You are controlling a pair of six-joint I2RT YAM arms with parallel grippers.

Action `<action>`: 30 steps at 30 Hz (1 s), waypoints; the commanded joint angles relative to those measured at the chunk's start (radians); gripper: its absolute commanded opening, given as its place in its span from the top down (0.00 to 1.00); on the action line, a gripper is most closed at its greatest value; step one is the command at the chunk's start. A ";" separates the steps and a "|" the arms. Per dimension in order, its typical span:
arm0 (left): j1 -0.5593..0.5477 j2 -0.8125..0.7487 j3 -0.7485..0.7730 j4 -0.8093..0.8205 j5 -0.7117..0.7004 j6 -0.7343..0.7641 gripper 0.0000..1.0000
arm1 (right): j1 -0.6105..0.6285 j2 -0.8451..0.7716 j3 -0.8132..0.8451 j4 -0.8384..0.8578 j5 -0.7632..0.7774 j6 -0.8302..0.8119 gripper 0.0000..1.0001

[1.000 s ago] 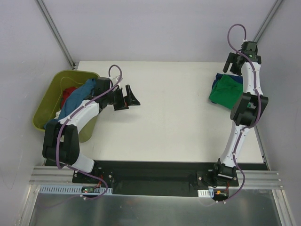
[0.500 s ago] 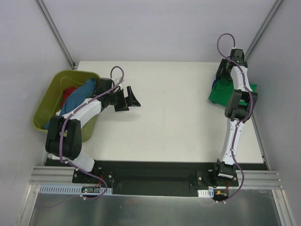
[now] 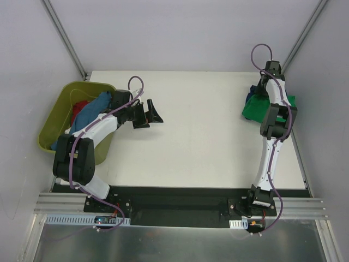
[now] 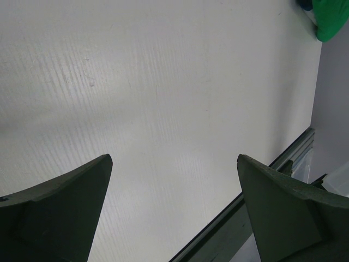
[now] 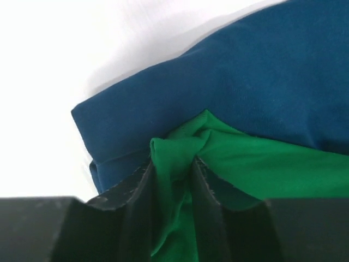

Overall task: Fold and stack the t-shirts
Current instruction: Put the neatly folded tshirt into the corner of the board with the right arm, then smooth out wrinkles on the folded tshirt

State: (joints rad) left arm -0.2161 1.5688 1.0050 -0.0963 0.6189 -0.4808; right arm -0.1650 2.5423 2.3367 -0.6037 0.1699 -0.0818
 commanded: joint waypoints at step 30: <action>0.007 0.000 0.029 -0.008 -0.008 0.010 0.01 | 0.099 -0.083 -0.005 0.125 -0.143 -0.567 1.00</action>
State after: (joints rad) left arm -0.2142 1.5688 1.0061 -0.0967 0.6189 -0.4801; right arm -0.1261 2.3997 2.2902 -0.4610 0.0486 -0.4252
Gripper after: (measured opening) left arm 0.993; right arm 0.042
